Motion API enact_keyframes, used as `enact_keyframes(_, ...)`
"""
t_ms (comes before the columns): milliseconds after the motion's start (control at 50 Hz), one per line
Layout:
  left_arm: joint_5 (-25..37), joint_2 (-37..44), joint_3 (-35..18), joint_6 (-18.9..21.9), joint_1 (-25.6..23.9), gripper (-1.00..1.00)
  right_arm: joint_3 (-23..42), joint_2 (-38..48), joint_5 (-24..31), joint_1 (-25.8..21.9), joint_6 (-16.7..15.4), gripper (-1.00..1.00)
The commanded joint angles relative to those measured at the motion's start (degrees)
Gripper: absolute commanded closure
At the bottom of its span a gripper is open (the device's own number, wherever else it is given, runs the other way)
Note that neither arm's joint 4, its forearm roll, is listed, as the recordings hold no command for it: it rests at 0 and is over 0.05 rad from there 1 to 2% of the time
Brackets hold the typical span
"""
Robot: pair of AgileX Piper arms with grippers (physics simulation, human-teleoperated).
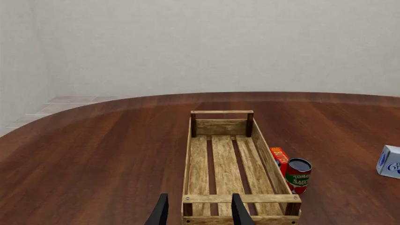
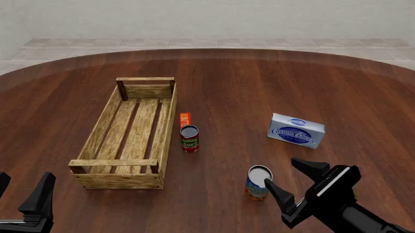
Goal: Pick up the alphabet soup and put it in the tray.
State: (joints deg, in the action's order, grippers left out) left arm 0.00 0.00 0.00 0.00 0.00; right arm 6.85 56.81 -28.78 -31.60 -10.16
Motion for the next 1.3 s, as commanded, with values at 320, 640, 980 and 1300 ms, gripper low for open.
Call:
enact_keyframes(320,0.0,0.0,0.0,0.0,0.0,-1.00,-0.5,8.3,-7.5,-0.5,-0.5,-1.00)
enact_keyframes(640,0.0,0.0,0.0,0.0,0.0,-1.00,-1.0,10.4,-9.6,0.3,-0.4,-1.00)
enact_keyframes(980,0.0,0.0,0.0,0.0,0.0,-1.00,-0.8,14.9,-13.5,1.3,-0.4,-1.00)
enact_keyframes(1300,0.0,0.0,0.0,0.0,0.0,-1.00,-0.6,18.2,-16.2,0.8,-0.3,-1.00)
